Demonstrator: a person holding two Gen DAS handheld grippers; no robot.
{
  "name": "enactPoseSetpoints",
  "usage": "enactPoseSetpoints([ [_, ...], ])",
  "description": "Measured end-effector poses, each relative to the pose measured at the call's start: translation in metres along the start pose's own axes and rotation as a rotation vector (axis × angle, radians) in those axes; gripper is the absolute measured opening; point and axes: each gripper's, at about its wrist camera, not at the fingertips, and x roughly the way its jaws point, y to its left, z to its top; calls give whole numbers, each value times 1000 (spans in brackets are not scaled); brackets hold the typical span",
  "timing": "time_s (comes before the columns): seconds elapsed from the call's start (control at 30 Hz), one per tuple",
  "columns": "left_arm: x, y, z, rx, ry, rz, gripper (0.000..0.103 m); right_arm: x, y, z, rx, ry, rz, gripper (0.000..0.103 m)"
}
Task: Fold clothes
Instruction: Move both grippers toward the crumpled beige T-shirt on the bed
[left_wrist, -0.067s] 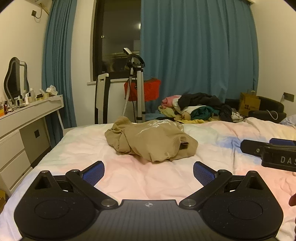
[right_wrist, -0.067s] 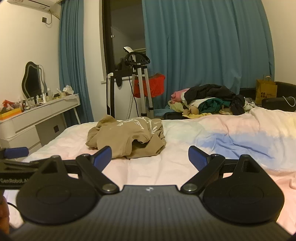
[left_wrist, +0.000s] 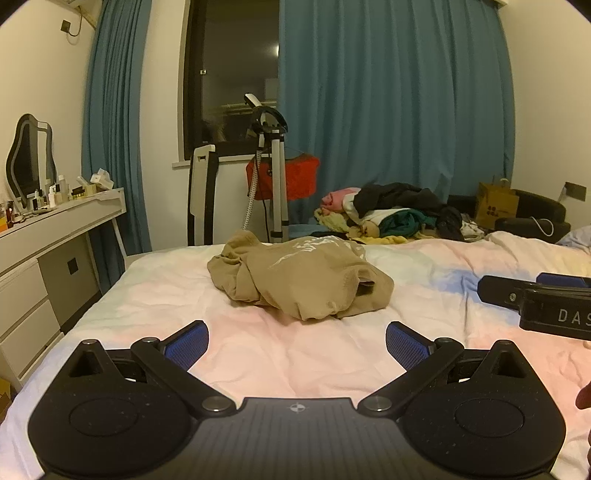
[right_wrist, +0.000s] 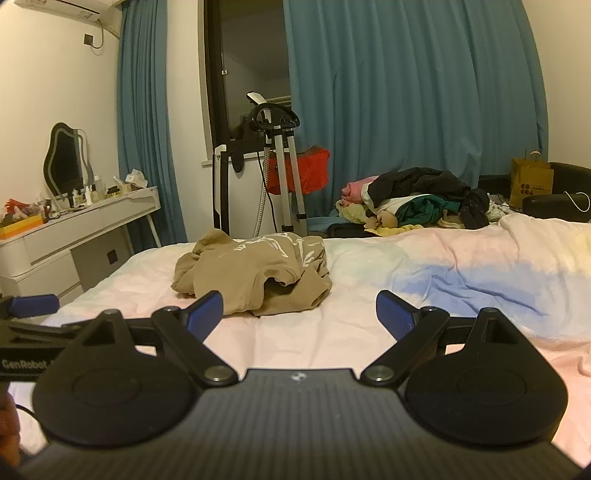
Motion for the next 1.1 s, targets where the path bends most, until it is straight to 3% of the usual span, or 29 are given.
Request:
enactPoseSetpoints([
  [0.4,-1,3,-1,-16,17,-29,103,-5,0,0,1,-16,-37,91],
  [0.67,2,12,3,-50,40,0,103,-11,-1,9,5,-25,-80,91],
  [0.9,-22,11,22,-41,55,15,103,-31,-8,15,57,25,-139,91],
  [1.1,-48,5,26,-28,43,-50,103,-57,2,37,126,30,-156,91],
])
